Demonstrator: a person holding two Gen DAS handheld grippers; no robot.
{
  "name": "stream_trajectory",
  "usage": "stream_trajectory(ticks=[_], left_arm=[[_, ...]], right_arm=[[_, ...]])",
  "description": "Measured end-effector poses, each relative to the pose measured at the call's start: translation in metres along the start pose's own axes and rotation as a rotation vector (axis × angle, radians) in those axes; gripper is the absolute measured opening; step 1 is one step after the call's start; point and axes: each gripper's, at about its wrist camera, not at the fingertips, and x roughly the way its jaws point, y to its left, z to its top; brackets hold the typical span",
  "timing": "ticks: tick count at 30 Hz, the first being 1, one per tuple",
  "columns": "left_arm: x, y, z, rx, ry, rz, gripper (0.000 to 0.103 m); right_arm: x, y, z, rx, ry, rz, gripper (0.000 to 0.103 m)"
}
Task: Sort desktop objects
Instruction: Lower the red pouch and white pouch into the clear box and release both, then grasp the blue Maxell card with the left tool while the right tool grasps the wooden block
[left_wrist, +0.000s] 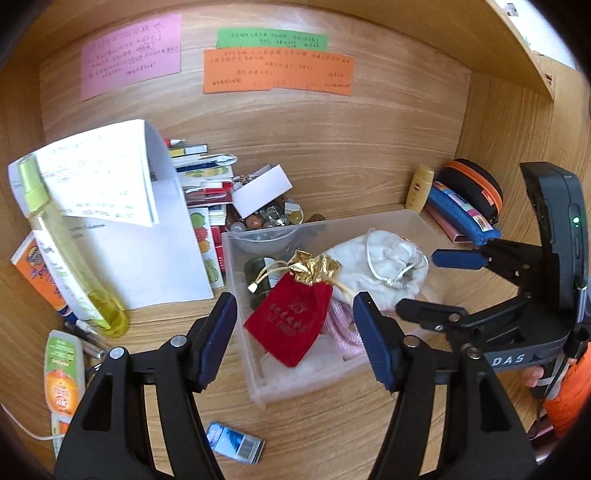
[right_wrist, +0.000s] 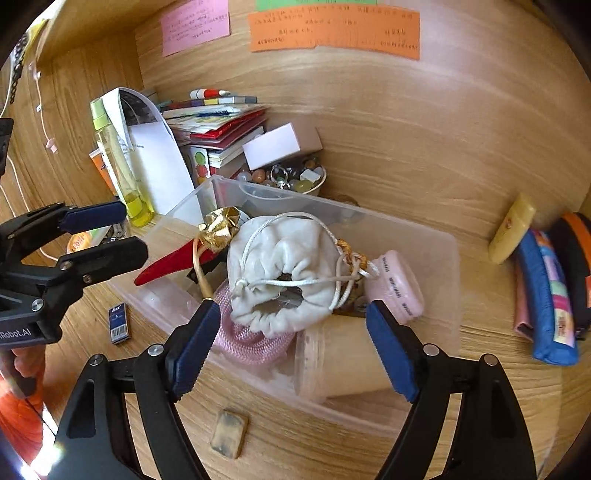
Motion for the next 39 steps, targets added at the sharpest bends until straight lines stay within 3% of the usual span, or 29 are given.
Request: stream_trajectory(ticks=[12,20,33,39], left_arm=[[-0.019,0.013,-0.026,0.010,0.016,0.048,0.073],[-0.023,0.024,-0.046,0.006,0.049,0.076,0.078],[0.009,0.044,-0.093,-0.031,0.255,0.082,0.078],[0.019,0.048,-0.102,-0.037,0.294,0.090,0.078]], right_arm=[[-0.037,0.017,-0.019,-0.031,-0.042,-0.038,0.081],[-0.048,0.034,-0.045,-0.056,-0.024,-0.038,0.082],[-0.022,0.052,-0.086,-0.115,0.083,0.001,0.081],[-0.004,0.052,-0.089,-0.109,0.133,0.032,0.081]])
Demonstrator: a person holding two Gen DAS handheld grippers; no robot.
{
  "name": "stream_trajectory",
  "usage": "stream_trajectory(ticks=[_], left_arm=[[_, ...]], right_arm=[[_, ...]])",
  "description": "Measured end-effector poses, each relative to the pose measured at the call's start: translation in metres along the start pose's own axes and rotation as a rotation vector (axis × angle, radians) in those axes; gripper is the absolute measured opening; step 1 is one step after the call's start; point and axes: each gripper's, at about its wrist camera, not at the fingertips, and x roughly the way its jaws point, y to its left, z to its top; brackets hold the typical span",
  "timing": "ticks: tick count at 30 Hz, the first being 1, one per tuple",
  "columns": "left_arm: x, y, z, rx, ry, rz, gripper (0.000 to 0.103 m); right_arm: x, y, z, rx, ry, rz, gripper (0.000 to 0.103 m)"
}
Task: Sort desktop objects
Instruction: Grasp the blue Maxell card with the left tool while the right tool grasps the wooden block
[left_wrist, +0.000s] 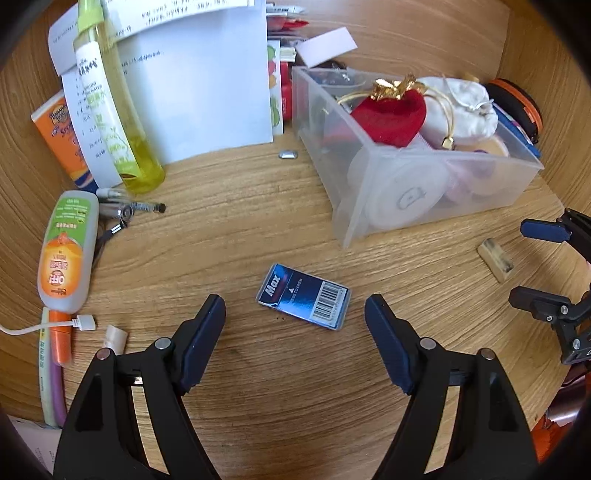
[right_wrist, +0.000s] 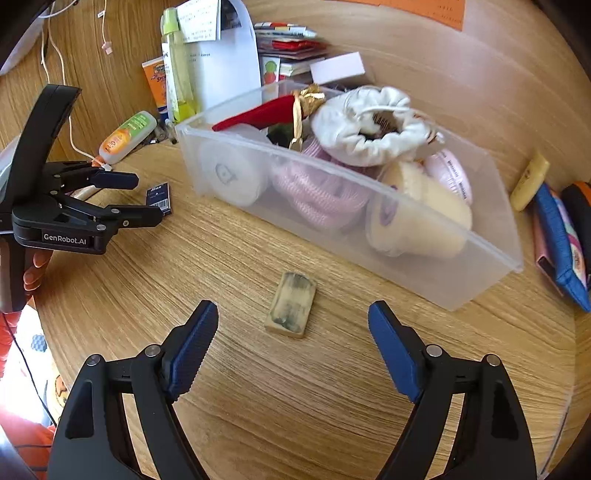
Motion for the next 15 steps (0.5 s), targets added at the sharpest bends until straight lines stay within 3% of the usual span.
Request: stream_trajectory(ticks=[4,8,10,11,15], left_arm=[[0.005,-0.001,0.000,0.005,0.002,0.025,0.078],[0.007,-0.005,0.001,0.021,-0.005,0.032,0.077],[0.007,-0.007,0.001,0.031,-0.013,0.035,0.077],[0.007,-0.008,0.001,0.033,-0.020,0.033,0.073],[0.005,-0.007,-0.002,0.026,-0.036,0.005,0.058]], right_arm=[[0.006,-0.005,-0.001,0.026,0.018,0.039,0.078],[0.011,-0.007,0.000,0.036,0.032,0.050,0.057],[0.014,-0.008,0.000,0.044,0.046,0.067,0.052],[0.015,-0.008,0.000,0.046,0.048,0.072,0.045],[0.018,-0.006,0.003,0.031,0.048,0.066,0.034]])
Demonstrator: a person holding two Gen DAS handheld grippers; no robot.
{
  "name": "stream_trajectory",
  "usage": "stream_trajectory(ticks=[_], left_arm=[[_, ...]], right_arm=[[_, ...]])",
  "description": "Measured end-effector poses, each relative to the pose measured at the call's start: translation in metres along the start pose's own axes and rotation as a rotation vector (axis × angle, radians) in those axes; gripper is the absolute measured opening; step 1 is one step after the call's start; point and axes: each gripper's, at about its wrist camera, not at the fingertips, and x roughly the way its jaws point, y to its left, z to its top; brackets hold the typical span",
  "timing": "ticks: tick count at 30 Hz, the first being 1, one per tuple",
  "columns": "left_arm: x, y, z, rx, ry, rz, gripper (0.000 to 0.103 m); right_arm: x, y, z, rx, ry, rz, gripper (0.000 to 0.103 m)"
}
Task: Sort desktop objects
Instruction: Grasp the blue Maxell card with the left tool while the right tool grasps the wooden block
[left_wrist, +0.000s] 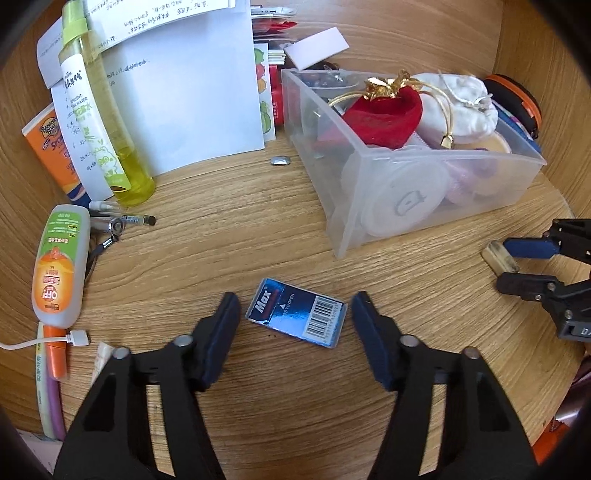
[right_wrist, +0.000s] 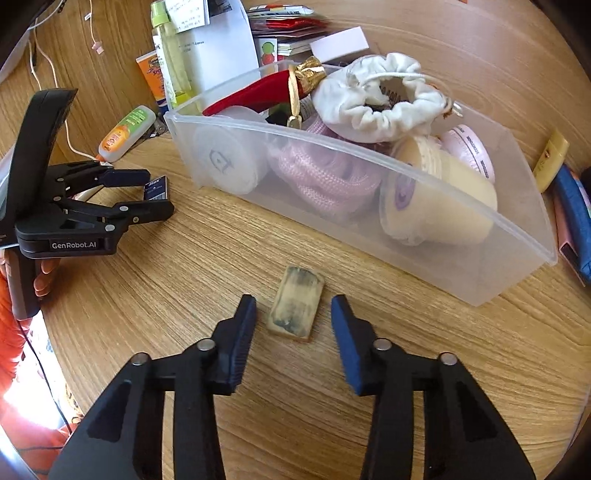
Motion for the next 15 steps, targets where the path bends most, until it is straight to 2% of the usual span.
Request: stream_trajectory(ticks=[1,5,9,15], left_arm=[[-0.001,0.001,-0.001,-0.001,-0.002,-0.009,0.053],[-0.002,0.003,-0.002,-0.012,-0.008,-0.007,0.052],[-0.005,0.007,-0.004,-0.035,-0.015,-0.004,0.052],[-0.023,0.015,-0.010,-0.099,-0.067,0.002,0.052]], right_arm=[[0.000,0.000,0.001,-0.002,-0.003,-0.001,0.030],[0.001,0.003,0.002,-0.017,-0.011,-0.018,0.022],[0.001,0.004,0.003,-0.004,-0.023,0.015,0.022],[-0.018,0.005,0.001,-0.012,-0.076,0.038,0.022]])
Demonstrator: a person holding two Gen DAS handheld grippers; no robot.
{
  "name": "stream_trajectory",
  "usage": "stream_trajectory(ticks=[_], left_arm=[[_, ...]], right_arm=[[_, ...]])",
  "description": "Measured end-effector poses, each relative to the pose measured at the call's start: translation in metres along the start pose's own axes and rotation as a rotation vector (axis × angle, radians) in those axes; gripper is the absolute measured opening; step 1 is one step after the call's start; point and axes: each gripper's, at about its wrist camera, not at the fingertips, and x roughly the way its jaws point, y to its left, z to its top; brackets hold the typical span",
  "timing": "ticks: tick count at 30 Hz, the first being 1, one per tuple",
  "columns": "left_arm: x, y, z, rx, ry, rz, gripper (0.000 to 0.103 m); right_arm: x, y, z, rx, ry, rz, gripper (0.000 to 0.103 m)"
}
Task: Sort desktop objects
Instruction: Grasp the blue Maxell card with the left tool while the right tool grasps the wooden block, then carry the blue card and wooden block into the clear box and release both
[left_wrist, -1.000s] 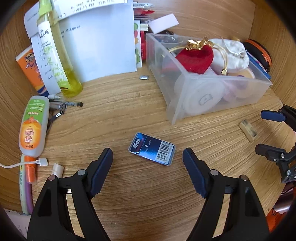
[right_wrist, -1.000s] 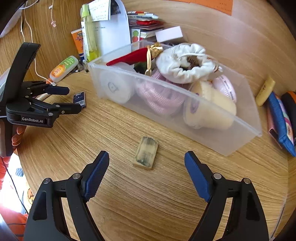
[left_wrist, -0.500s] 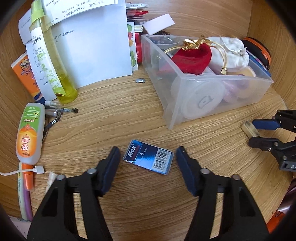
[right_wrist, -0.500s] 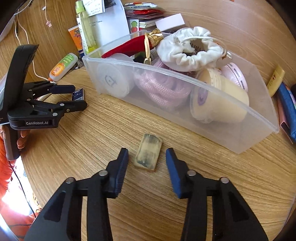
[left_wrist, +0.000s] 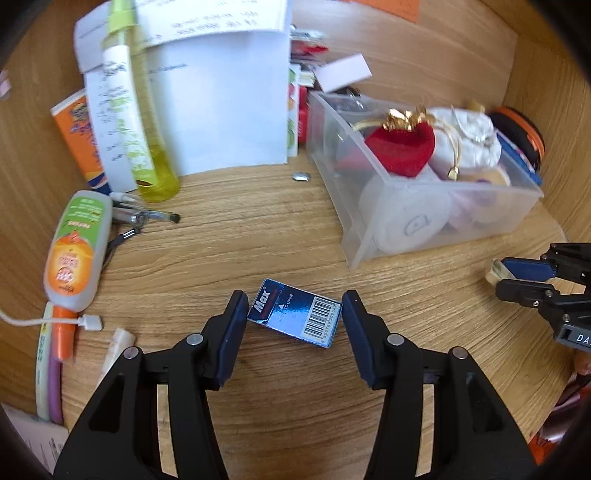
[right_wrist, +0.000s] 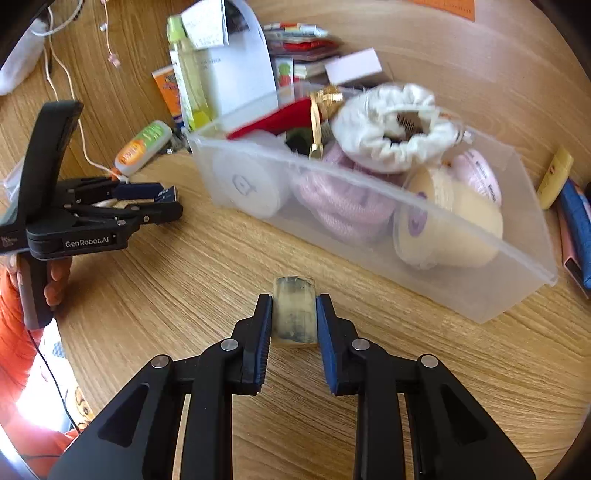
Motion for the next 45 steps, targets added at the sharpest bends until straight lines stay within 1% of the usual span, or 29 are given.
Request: stream_trajectory(ticks=[5,9,11,12,13,15,16,24,27,30,36,40,45], left_arm=[[-0.019,-0.002,-0.002,-0.030,-0.048,0.023,0.052],[-0.031,-0.005,0.007,-0.046,-0.093,0.019,0.052],[-0.038,-0.010,0.016,-0.048,-0.121,0.010,0.052],[-0.032,-0.010,0.027,-0.048,-0.129,0.006,0.052],[-0.035,-0.011,0.033,-0.047,-0.140,0.002,0.052],[-0.043,-0.015,0.038,-0.042,-0.164,-0.007,0.052],[-0.039,-0.018,0.047,-0.038,-0.176,-0.013,0.052],[-0.047,-0.042,0.073,-0.001,-0.232,-0.048,0.052],[-0.044,-0.050,0.082,0.011,-0.237,-0.062,0.052],[-0.038,-0.057,0.090,0.024,-0.231,-0.070,0.052],[-0.023,-0.070,0.103,0.052,-0.215,-0.082,0.052],[-0.009,-0.077,0.110,0.053,-0.196,-0.082,0.052],[0.014,-0.082,0.118,0.048,-0.157,-0.084,0.052]], right_arm=[[-0.018,-0.002,0.006,0.006,-0.049,0.009,0.022],[-0.031,-0.006,0.010,0.013,-0.091,0.001,0.022],[-0.039,-0.009,0.012,0.020,-0.112,-0.003,0.022],[-0.044,-0.011,0.013,0.022,-0.124,-0.006,0.022],[-0.047,-0.012,0.014,0.024,-0.133,-0.010,0.022],[-0.054,-0.016,0.015,0.030,-0.154,-0.017,0.022],[-0.057,-0.019,0.016,0.034,-0.164,-0.022,0.022],[-0.073,-0.043,0.024,0.069,-0.216,-0.055,0.022],[-0.075,-0.051,0.027,0.080,-0.229,-0.075,0.022],[-0.077,-0.063,0.030,0.098,-0.239,-0.077,0.022],[-0.076,-0.084,0.037,0.112,-0.254,-0.111,0.022],[-0.070,-0.098,0.043,0.137,-0.251,-0.122,0.022],[-0.052,-0.113,0.052,0.167,-0.226,-0.127,0.022]])
